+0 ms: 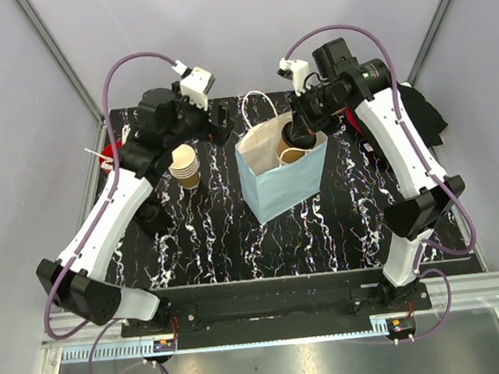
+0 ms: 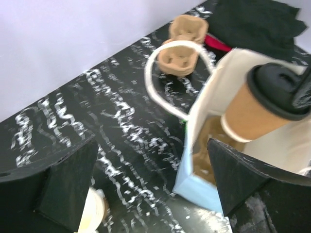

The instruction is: Pack the takeout coffee

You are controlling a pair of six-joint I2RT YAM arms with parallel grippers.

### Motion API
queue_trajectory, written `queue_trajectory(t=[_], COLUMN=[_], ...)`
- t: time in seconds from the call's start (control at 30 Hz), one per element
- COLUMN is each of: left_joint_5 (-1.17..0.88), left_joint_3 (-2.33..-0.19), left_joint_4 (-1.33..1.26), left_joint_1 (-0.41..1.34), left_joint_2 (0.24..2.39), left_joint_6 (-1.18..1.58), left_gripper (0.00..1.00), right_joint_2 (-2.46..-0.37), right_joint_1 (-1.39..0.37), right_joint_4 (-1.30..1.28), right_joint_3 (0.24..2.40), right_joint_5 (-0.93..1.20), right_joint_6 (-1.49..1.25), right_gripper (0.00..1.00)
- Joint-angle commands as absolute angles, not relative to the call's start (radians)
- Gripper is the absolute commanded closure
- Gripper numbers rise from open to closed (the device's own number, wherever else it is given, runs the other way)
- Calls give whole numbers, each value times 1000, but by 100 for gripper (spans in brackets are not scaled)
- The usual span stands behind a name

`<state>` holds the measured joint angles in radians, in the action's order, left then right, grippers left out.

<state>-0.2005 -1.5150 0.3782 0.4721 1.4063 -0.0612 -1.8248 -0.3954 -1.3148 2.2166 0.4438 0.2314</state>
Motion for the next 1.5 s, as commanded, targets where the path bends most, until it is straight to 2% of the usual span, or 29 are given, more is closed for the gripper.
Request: queue_trajectory(t=[0.0,0.57,1.1,1.47], left_joint_5=[-222,-373,-334,-413], left_joint_3=[-1442,-1341,-1229,-1155], left_joint_4=[304,353,357,308], left_joint_1=[413,331,272,227], left_joint_2=[1327,1224,1135,1077], left_joint_6=[-94,-173,-196,-169], left_gripper=[1,1,1,1], right_joint_2=[-1836,-1891,-1928,-1948], right_joint_1=[-429,-477,-485,-485], right_joint_4=[-1309,-1301,-1307,-1305], right_joint_3=[2214,2184,2160,2166], right_joint_5=[370,270,253,250], right_joint_6=[241,248,258,262], right_gripper=[100,100,100,100])
